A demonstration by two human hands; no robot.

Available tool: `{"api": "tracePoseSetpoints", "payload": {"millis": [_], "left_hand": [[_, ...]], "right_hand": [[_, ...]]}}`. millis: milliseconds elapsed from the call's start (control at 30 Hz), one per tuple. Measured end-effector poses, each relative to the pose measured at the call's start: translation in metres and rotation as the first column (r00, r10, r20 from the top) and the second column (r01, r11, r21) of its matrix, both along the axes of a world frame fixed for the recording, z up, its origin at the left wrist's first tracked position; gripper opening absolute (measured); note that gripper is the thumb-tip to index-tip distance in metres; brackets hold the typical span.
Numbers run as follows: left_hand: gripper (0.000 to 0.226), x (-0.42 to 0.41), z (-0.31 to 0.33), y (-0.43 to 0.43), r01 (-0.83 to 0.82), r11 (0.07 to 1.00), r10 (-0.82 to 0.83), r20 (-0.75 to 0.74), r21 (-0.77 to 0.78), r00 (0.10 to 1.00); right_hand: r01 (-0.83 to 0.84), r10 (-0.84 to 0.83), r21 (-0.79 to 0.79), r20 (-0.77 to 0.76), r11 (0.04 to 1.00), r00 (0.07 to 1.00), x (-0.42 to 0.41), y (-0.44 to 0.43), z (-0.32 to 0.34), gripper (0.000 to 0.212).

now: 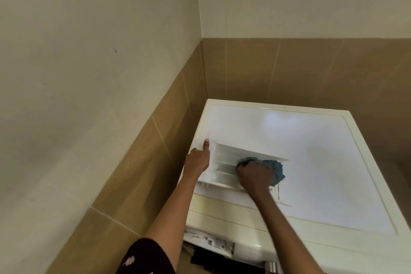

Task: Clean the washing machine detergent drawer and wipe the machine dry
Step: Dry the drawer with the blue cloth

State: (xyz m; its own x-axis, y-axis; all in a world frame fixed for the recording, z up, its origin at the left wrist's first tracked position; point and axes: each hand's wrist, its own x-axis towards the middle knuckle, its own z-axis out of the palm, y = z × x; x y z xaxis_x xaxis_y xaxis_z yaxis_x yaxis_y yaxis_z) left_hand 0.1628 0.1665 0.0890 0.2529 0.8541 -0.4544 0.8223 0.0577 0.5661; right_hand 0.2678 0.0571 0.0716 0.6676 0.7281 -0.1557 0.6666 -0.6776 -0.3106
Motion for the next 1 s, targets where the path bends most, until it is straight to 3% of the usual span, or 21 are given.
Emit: {"api": "tracePoseSetpoints", "payload": {"millis": [67,167,233,333,567,633,800,867,1000], "left_hand": [[0.078,0.000,0.001,0.001,-0.002,1.000,0.002,0.012,-0.002,1.000],[0.079,-0.001,-0.001,0.004,-0.012,1.000,0.012,0.037,-0.004,0.999],[0.079,-0.003,-0.003,0.006,-0.025,0.999,0.026,0.045,-0.021,0.999],[0.077,-0.004,-0.005,0.006,-0.033,0.999,0.035,0.069,-0.035,0.997],[0.080,-0.002,-0.006,0.006,-0.020,0.999,0.022,0.044,-0.036,0.999],[0.078,-0.002,-0.007,0.006,-0.025,0.999,0.026,0.055,-0.028,0.998],[0.078,-0.003,-0.007,0.008,-0.011,1.000,0.012,0.069,-0.006,0.998],[0.077,-0.004,-0.007,0.009,-0.016,1.000,0.016,0.070,-0.011,0.997],[0.076,-0.002,-0.007,0.009,-0.009,1.000,0.009,0.052,-0.012,0.999]], "right_hand": [[-0.054,0.049,0.058,0.077,0.997,0.996,-0.020,0.015,0.007,0.030],[-0.153,0.184,0.203,-0.146,0.967,0.972,-0.044,0.041,0.002,0.036],[-0.140,0.174,0.226,-0.139,0.964,0.975,-0.045,0.040,-0.001,0.041],[-0.059,0.073,0.195,-0.067,0.979,0.995,-0.033,0.028,-0.013,0.038],[0.289,-0.269,0.087,-0.193,0.953,0.944,0.004,0.014,-0.013,0.035],[0.250,-0.235,0.067,-0.181,0.966,0.955,-0.003,0.022,-0.006,0.029],[-0.028,0.077,0.153,-0.326,0.988,0.942,-0.043,0.065,0.017,0.026],[-0.003,0.074,0.193,-0.358,0.981,0.931,-0.043,0.065,0.012,0.021],[0.198,-0.078,0.258,-0.411,0.946,0.908,-0.013,0.042,0.010,0.018]]}}
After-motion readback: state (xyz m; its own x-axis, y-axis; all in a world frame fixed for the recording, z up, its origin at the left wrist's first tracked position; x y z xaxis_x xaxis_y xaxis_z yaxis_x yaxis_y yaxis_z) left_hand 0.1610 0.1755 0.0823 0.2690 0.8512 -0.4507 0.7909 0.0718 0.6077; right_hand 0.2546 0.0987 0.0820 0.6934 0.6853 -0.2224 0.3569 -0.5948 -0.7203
